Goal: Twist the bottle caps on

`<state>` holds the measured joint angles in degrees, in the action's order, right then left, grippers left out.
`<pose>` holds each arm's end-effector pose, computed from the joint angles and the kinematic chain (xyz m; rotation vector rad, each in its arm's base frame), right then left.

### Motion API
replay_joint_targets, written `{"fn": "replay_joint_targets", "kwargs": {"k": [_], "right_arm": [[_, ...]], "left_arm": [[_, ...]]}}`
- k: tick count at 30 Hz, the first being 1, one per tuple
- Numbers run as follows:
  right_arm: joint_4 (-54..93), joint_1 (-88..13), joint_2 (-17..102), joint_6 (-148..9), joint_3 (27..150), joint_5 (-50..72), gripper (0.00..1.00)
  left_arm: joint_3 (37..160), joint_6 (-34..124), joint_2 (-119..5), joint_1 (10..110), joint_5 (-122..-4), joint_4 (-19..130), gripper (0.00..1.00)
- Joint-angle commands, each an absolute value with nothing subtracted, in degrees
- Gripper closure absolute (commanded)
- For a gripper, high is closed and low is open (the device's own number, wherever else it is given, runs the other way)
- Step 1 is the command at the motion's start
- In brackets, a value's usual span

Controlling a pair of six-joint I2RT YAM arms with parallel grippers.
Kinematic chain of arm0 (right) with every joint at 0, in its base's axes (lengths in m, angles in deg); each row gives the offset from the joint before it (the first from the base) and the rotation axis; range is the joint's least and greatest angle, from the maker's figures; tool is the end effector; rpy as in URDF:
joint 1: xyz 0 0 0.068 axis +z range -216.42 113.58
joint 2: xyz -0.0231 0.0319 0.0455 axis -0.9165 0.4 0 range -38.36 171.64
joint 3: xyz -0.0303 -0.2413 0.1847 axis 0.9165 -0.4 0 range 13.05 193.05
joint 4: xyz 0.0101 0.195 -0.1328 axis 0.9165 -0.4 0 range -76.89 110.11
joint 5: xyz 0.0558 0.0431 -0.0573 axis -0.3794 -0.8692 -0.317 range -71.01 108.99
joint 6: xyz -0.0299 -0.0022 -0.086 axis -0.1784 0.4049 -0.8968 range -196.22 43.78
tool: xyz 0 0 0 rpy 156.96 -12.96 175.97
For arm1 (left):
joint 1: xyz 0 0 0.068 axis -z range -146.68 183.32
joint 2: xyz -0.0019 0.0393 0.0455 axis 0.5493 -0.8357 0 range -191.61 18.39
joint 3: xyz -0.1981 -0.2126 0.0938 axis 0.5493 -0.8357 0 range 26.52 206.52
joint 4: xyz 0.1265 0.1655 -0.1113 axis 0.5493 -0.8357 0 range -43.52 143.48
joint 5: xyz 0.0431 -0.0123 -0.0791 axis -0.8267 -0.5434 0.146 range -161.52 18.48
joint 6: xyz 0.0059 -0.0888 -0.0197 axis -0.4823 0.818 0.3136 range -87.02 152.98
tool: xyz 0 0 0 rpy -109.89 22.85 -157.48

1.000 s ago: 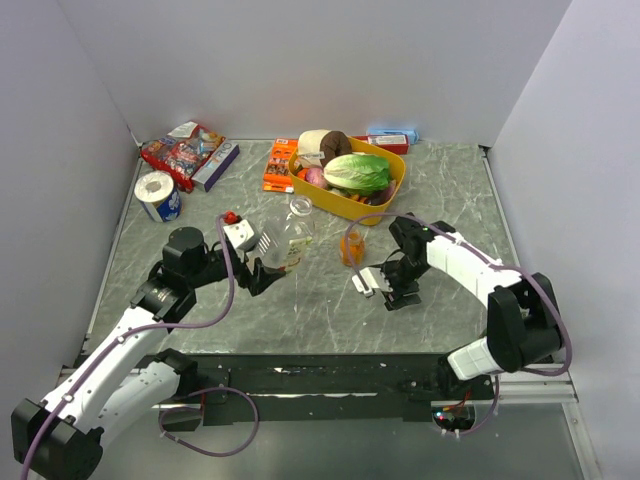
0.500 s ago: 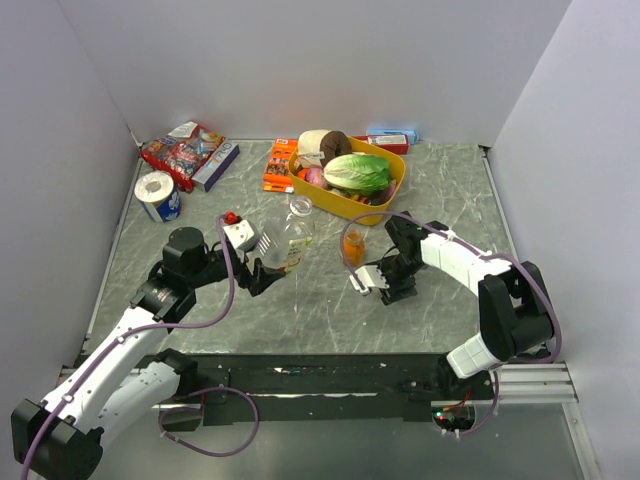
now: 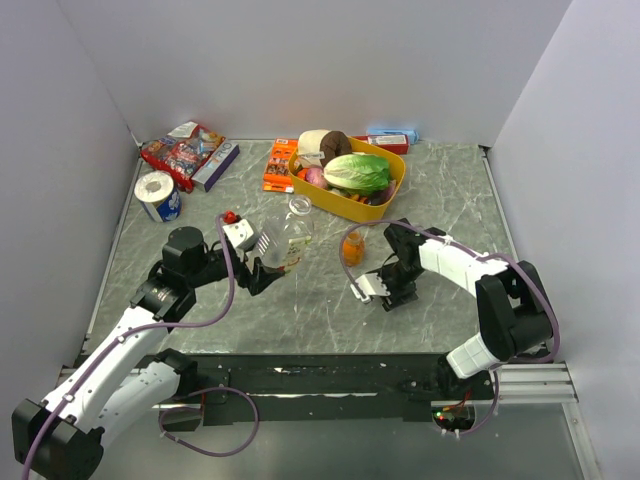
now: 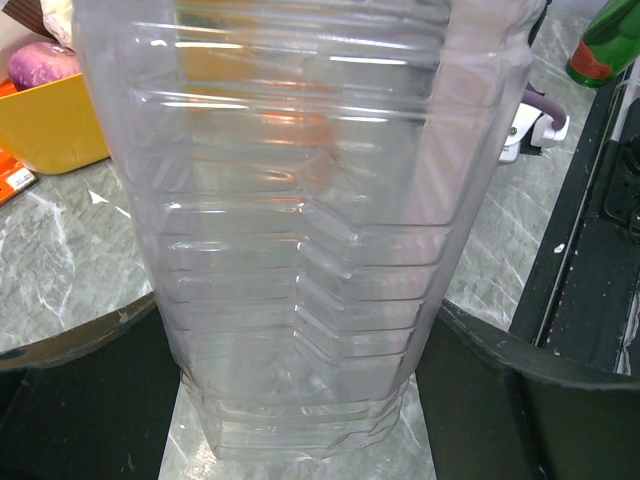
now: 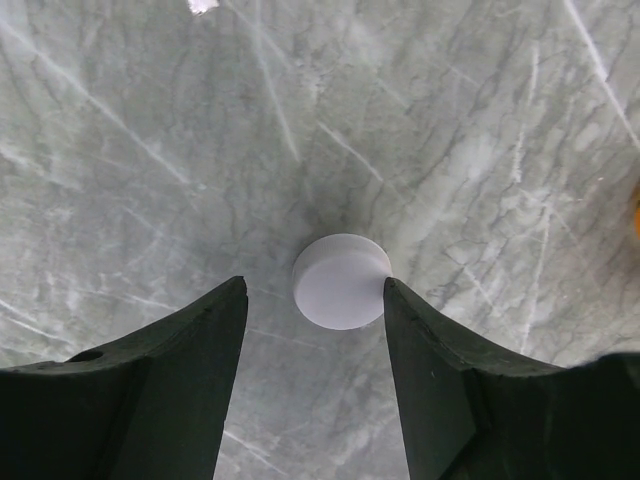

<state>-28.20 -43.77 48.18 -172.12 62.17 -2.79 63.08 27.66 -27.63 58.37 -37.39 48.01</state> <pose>0.1938 0.1137 0.1765 -2.4448 1.4294 0.3744 0.1390 -0.1157 0.3144 0.8847 1.6320 -0.7843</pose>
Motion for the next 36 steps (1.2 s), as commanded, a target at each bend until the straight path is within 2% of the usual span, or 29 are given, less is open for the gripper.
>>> {"fn": "replay_joint_targets", "kwargs": {"k": [1,10,17,36], "right_arm": [[-26.29,-43.22,49.52,-171.41,62.09,-2.8,0.37],[-28.93,-43.22,48.92,-170.7,63.94,-4.38,0.39],[-28.49,-43.31,49.0,-169.3,64.19,-4.73,0.35],[-27.7,-43.31,51.81,-166.84,66.83,-3.25,0.35]], "left_arm": [[64.32,27.88,-27.76,58.01,-37.07,50.23,0.99],[63.97,27.79,-27.32,57.84,-36.98,50.05,0.99],[63.53,28.06,-27.32,57.75,-36.63,50.85,0.99],[62.56,27.97,-26.44,57.66,-36.1,50.49,0.99]]}}
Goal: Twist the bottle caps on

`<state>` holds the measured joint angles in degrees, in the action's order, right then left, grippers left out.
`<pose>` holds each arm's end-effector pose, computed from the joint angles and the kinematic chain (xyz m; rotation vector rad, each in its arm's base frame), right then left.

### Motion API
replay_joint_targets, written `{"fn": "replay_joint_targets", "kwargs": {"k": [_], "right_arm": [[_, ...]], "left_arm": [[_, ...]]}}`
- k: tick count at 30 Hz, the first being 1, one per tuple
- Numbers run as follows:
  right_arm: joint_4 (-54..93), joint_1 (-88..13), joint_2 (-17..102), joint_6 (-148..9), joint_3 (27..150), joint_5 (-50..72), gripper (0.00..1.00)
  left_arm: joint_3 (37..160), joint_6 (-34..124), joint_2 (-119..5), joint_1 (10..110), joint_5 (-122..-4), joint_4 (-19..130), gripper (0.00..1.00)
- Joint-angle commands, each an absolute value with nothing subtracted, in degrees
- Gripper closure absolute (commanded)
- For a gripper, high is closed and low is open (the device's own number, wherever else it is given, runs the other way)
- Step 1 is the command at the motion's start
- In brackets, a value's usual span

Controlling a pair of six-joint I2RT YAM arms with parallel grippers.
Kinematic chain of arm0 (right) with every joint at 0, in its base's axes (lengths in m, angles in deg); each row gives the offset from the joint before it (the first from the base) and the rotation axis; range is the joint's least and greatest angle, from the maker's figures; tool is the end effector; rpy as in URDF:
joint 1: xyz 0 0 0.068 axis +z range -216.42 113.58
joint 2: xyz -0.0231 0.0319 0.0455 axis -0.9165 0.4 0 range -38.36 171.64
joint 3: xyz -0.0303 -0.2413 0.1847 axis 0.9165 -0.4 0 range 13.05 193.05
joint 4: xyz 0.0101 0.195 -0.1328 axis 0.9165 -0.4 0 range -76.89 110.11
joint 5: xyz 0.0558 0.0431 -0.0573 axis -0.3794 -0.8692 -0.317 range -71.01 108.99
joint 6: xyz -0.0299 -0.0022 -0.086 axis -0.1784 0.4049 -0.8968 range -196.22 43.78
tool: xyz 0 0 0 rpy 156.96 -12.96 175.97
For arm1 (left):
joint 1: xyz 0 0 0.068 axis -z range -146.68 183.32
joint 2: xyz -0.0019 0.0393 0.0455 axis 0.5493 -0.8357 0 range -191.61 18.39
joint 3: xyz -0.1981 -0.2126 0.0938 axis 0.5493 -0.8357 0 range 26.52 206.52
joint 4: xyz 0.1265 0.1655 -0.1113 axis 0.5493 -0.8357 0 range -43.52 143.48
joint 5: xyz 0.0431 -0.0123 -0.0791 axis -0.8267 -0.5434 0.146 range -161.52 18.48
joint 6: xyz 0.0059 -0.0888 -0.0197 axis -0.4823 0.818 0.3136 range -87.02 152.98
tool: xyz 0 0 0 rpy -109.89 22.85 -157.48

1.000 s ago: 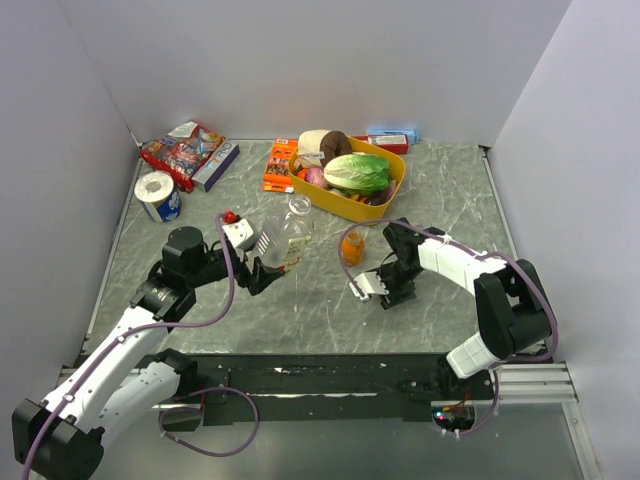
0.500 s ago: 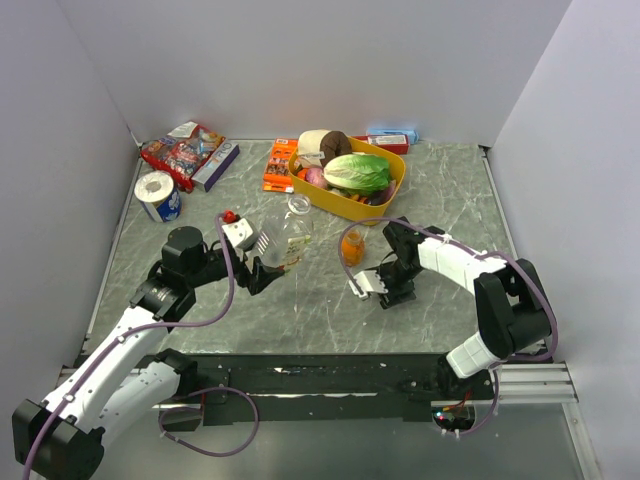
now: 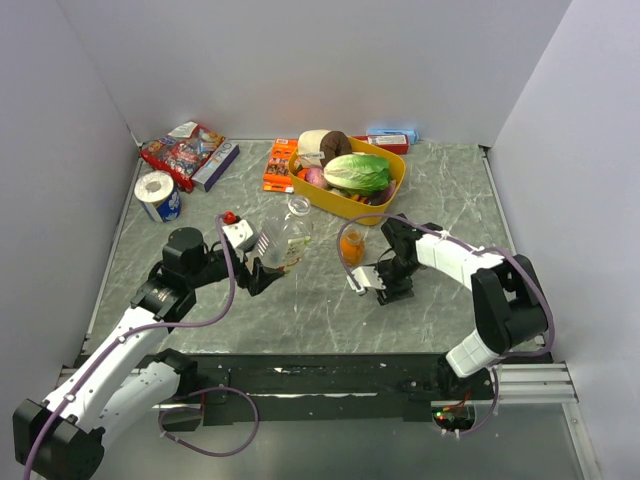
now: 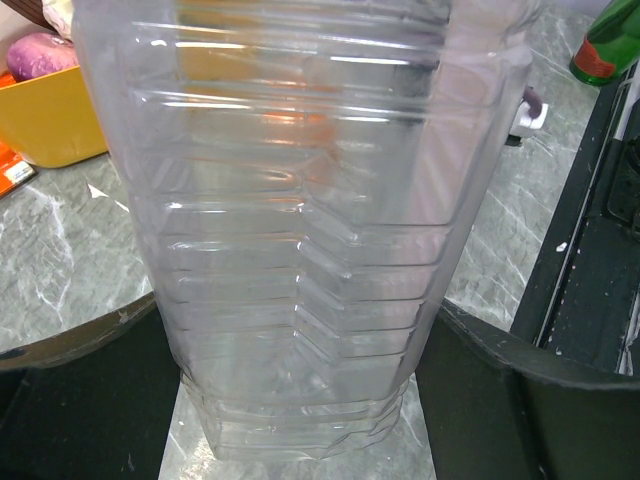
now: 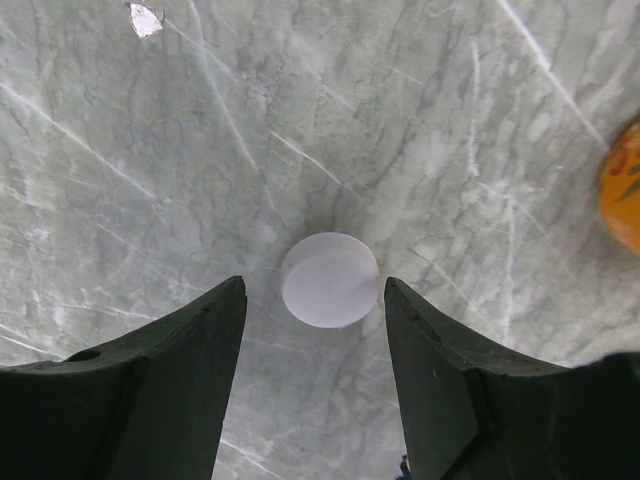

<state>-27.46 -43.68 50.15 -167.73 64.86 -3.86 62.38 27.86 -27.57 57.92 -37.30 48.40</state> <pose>0.2069 0.1211 0.1805 -2.3746 1.5009 0.3892 0.1397 -0.1146 0.3111 0.8764 1.6404 -0.7835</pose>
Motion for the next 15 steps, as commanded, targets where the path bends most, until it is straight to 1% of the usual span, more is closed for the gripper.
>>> {"fn": "replay_joint_targets", "kwargs": {"k": [1,4,10,13,15], "right_arm": [[-27.44,-43.31,51.99,-166.75,66.66,-3.07,0.35],[-27.0,-43.31,52.6,-166.66,66.48,-2.98,0.36],[-26.38,-43.31,52.78,-166.14,66.22,-2.72,0.41],[-26.12,-43.22,52.61,-165.96,65.61,-2.63,0.45],[-26.12,-43.31,52.0,-165.61,65.43,-2.54,0.5]], "left_arm": [[62.56,27.97,-26.44,57.57,-36.19,50.41,0.99],[62.73,27.97,-26.7,57.57,-35.92,50.41,0.99],[62.74,27.88,-27.05,57.49,-35.75,50.58,0.99],[62.56,27.88,-27.14,57.4,-35.66,50.67,0.99],[62.38,27.36,-27.23,57.4,-35.49,50.49,0.99]]}}
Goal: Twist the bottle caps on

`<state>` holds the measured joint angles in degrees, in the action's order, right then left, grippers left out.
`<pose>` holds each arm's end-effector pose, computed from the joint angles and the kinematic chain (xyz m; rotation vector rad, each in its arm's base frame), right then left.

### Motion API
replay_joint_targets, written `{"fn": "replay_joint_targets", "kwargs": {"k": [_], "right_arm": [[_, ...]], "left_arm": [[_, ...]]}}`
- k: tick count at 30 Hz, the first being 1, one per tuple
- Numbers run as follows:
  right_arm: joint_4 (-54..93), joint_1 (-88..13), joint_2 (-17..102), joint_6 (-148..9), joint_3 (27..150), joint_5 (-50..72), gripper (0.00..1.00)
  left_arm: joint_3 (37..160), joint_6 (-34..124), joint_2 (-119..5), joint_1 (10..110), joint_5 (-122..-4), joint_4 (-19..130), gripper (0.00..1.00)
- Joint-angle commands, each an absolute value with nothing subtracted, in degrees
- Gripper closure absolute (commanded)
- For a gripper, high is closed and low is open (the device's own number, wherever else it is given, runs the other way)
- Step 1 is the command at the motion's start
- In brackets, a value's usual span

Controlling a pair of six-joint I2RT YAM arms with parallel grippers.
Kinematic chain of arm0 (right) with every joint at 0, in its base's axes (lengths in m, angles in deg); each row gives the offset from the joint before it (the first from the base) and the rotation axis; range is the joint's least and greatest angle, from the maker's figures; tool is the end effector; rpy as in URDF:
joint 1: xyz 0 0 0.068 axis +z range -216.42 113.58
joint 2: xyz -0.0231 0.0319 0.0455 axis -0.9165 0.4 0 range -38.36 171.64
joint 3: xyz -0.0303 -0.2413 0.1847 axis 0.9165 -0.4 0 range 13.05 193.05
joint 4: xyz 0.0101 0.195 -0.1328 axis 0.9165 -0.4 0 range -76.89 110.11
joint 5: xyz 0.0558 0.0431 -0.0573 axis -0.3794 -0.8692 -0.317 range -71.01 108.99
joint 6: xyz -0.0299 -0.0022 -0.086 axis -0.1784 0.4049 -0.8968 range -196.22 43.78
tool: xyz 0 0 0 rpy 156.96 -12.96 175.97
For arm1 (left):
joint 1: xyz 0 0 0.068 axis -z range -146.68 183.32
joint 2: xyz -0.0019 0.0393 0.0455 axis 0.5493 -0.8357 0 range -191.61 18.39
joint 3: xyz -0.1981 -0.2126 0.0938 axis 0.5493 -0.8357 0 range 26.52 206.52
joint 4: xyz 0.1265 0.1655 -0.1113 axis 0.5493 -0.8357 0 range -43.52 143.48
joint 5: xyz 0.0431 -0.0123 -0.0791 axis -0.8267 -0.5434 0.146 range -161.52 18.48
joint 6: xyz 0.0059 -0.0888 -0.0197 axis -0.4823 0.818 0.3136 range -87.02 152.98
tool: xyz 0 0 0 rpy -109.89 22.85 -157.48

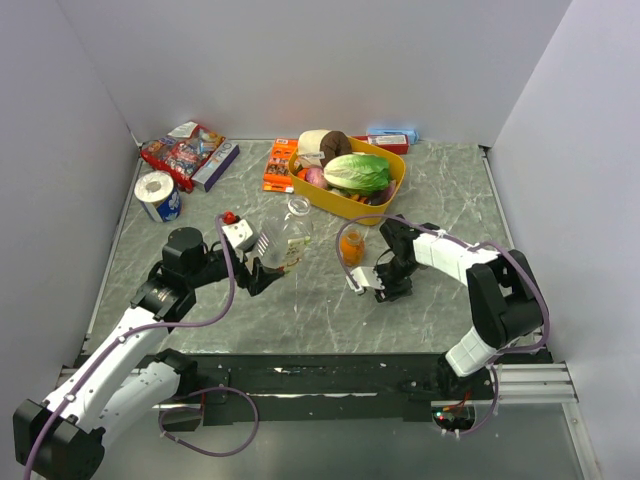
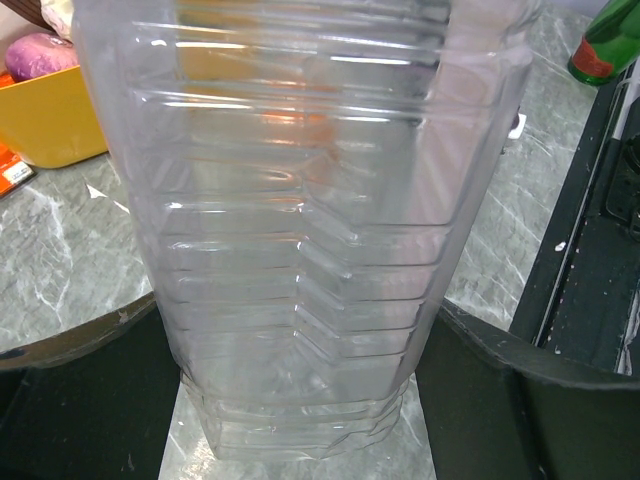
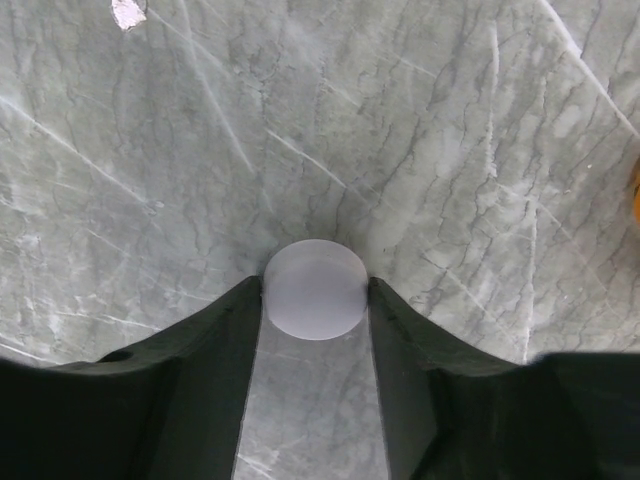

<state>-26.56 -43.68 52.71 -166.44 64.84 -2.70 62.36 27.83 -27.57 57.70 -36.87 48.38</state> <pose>0.2122 0.1216 0.1702 -2.3837 1.5558 0.3977 0.1396 -0.1143 0.3110 0.8783 1.6395 -0.7874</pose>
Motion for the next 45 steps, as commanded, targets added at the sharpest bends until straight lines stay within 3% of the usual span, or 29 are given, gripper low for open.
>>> {"fn": "replay_joint_targets", "kwargs": {"k": [1,12,17,27,36,45], "right_arm": [[-26.47,-43.22,51.47,-165.0,65.52,-2.71,0.55],[-49.21,-35.93,25.37,-153.86,76.31,-19.14,0.62],[-48.97,-31.71,21.06,-145.23,87.65,-21.96,0.65],[-51.16,-24.24,30.1,-145.39,105.4,-21.79,0.66],[-52.31,-15.8,34.06,-147.5,107.88,-16.17,0.65],[-44.23,-11.76,36.08,-144.25,107.0,-9.92,0.66]], "left_arm": [[62.21,27.01,-27.14,57.4,-35.14,50.32,0.99],[55.8,7.79,-29.33,58.01,-25.56,53.13,0.99],[52.46,-0.31,-31.71,63.01,-26.86,57.17,0.99],[45.26,8.54,-31.63,69.35,-29.85,75.71,0.99],[40.5,13.03,-28.38,69.88,-31.44,82.48,0.99],[39.62,12.77,-26.88,69.88,-30.56,81.78,0.99]]}}
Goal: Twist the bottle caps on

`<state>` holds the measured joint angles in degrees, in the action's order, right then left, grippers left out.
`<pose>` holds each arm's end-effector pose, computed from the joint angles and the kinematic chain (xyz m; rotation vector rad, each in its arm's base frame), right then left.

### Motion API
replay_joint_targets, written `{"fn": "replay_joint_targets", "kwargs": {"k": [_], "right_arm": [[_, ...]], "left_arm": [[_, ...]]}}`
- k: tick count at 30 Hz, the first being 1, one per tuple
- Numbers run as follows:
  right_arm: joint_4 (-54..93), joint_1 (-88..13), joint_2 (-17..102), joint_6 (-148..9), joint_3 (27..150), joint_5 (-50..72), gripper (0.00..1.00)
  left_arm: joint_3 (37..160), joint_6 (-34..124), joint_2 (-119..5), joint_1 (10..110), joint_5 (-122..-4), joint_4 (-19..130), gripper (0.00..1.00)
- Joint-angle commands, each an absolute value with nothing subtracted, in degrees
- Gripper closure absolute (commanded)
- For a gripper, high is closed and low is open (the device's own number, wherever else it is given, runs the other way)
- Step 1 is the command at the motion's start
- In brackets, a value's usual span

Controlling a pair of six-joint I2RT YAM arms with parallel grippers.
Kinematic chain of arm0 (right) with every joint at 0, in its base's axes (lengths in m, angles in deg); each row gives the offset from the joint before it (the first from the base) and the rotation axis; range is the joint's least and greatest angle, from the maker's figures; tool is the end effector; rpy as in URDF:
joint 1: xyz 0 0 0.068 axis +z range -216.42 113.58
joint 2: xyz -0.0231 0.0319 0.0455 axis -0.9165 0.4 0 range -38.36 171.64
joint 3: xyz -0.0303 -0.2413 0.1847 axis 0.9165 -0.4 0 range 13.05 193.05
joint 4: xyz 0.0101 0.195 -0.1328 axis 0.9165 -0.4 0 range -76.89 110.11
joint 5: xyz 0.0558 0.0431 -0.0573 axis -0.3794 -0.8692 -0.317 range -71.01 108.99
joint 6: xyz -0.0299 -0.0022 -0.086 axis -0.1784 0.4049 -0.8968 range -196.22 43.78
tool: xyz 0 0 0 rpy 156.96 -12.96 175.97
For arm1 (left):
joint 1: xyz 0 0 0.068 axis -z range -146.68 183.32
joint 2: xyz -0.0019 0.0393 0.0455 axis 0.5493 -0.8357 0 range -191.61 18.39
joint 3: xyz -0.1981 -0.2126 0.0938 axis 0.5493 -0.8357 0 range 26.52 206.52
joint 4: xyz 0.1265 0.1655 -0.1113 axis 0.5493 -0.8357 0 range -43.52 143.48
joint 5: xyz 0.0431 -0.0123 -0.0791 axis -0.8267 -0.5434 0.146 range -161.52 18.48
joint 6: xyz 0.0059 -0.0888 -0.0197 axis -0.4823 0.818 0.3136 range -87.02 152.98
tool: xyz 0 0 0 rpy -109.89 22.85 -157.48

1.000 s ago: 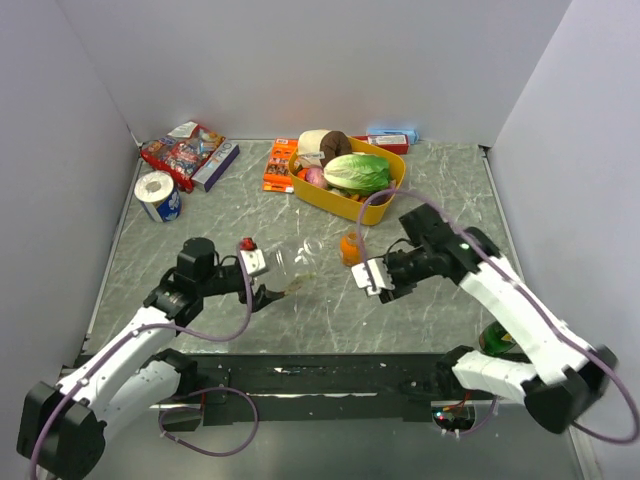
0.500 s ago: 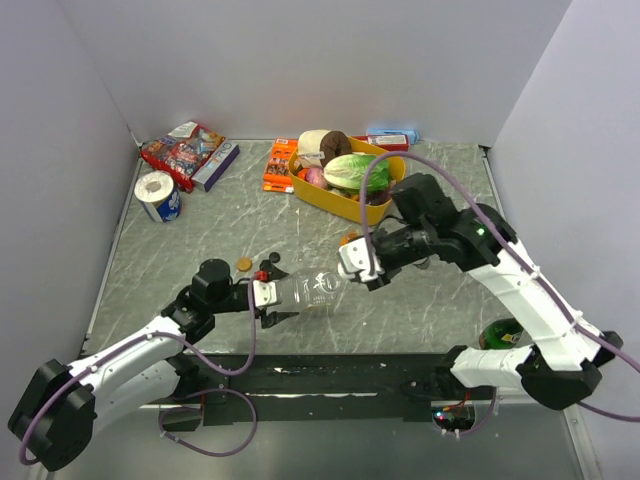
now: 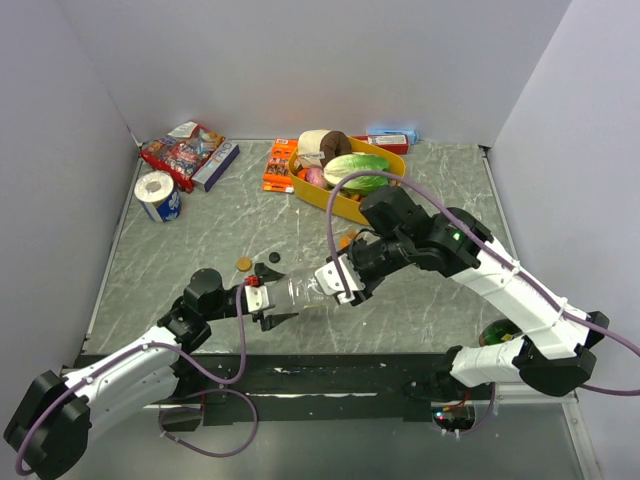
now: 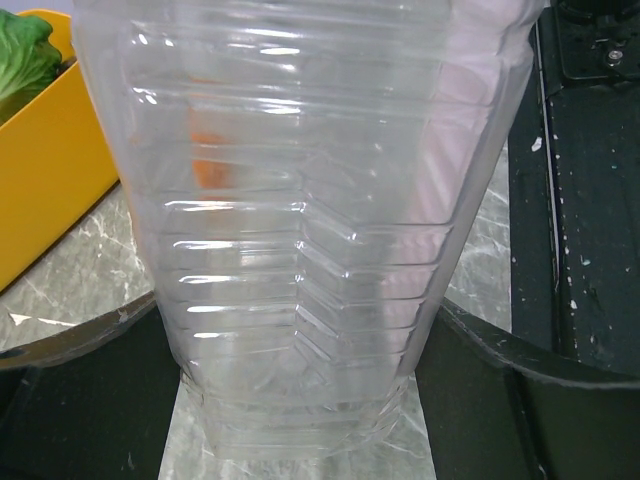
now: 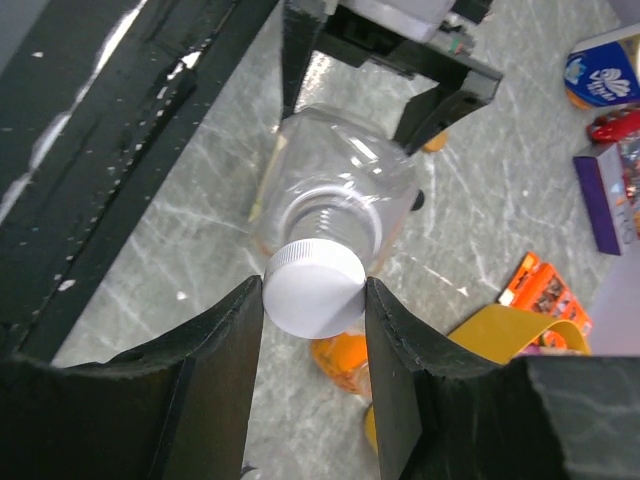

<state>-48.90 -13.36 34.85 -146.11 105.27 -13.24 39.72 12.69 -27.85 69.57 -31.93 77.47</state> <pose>0.0928 0.1959 0.4165 -2.1583 0.8949 0.5405 0.1020 -0.1394 0.2383 1.2508 1.2357 -0.7982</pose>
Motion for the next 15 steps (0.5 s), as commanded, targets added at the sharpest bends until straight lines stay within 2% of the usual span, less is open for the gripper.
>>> {"fn": "replay_joint_targets", "kwargs": {"k": [1,15], "right_arm": [[-44.05,-11.49,36.34,-144.16,107.17,-9.66,0.66],[-50.81,-9.56,39.86,-147.33,109.72,-10.54,0.65]], "left_arm": [[39.53,12.59,-26.88,69.88,-30.48,81.87,0.99],[38.57,13.38,-26.97,69.97,-31.96,85.82,0.99]]}}
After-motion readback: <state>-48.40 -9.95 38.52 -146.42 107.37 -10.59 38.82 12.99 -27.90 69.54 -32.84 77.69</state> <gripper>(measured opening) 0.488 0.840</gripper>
